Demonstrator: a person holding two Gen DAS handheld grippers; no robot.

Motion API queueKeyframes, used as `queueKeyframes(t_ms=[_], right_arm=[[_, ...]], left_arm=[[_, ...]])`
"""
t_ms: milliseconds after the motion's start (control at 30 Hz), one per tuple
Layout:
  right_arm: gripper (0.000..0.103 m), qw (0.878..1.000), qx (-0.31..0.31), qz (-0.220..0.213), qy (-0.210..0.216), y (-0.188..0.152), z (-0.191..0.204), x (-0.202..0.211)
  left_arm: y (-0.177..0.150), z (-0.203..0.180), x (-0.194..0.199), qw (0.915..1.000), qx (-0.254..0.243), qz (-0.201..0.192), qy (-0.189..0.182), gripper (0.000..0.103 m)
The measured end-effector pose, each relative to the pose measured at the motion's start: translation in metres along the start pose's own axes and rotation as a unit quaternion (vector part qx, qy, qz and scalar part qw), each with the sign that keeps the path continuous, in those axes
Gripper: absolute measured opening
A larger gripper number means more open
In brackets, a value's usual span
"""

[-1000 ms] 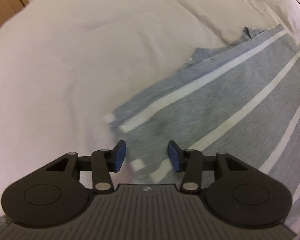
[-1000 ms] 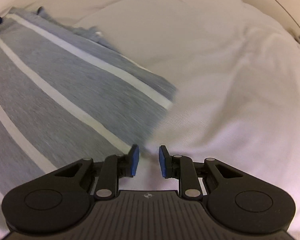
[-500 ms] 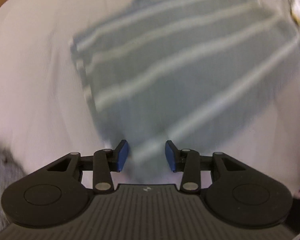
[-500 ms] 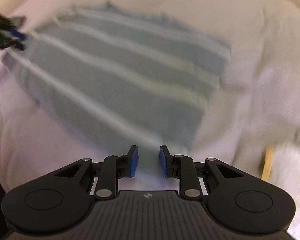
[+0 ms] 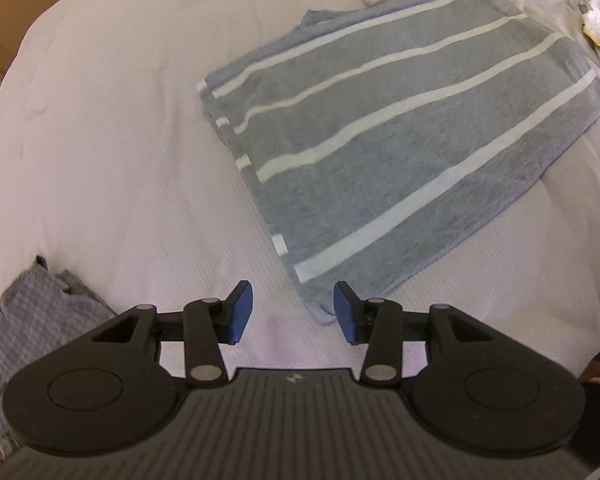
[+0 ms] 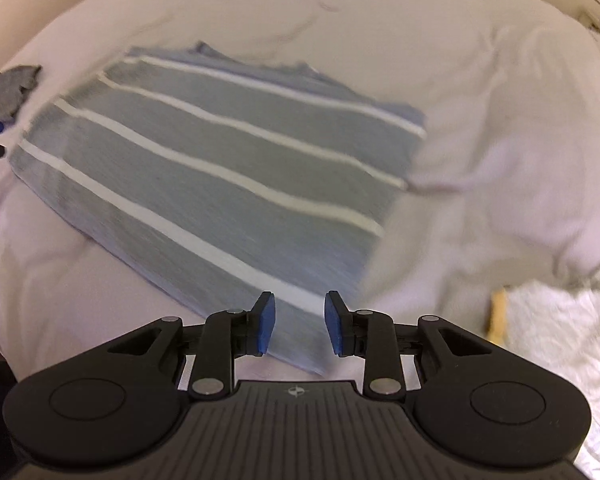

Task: Fold clothes

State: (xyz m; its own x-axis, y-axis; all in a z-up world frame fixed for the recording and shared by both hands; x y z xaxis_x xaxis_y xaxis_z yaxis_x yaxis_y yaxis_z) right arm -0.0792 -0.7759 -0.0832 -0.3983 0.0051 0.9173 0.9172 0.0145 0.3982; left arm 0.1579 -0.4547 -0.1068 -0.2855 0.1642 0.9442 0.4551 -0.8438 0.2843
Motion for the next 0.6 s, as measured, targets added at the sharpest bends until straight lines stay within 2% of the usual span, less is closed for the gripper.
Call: queueKeyframes(t_ms=[200, 267, 333, 400, 433, 500, 600], right_arm=[[0.035, 0.999, -0.012, -0.032, 0.007, 0.018, 0.052, 0.001], [0.036, 0.999, -0.022, -0.036, -0.001, 0.03, 0.078, -0.002], [0.041, 0.999, -0.034, -0.038, -0.013, 0.041, 0.103, -0.004], [0.047, 0.997, -0.052, -0.042, -0.031, 0.053, 0.131, -0.004], [0.053, 0.996, -0.061, -0.044, -0.04, 0.058, 0.147, -0.004], [0.056, 0.994, -0.083, -0.045, -0.06, 0.066, 0.178, -0.003], [0.058, 0.992, -0.11, -0.025, -0.055, 0.079, 0.223, -0.01]], left_arm=[[-0.002, 0.029, 0.002, 0.9981, -0.044, -0.035, -0.027, 0.043], [-0.006, 0.042, -0.002, 0.9954, -0.071, -0.051, -0.04, 0.044], [-0.011, 0.056, -0.006, 0.9897, -0.114, -0.074, -0.045, 0.044], [-0.016, 0.068, -0.011, 0.9779, -0.181, -0.095, -0.046, 0.046], [-0.019, 0.073, -0.013, 0.9692, -0.218, -0.105, -0.043, 0.046], [-0.02, 0.084, -0.014, 0.949, -0.286, -0.129, -0.033, 0.046], [-0.011, 0.097, -0.011, 0.9286, -0.33, -0.165, -0.038, 0.049]])
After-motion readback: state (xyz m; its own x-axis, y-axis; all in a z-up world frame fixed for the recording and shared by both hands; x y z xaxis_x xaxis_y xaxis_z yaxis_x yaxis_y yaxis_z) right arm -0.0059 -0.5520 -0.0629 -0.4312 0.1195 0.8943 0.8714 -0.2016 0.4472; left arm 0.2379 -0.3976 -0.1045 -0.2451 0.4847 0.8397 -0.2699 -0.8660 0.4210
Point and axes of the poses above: each gripper's, at about its wrist camera, not at the fingertips, and x roughly against the way its jaws point, z to its left, y to its top, the point moved 7 cm from there along -x, roughly the way its jaws point, and after that the axes turned 6 degrees about x, right-handed, at the moved point
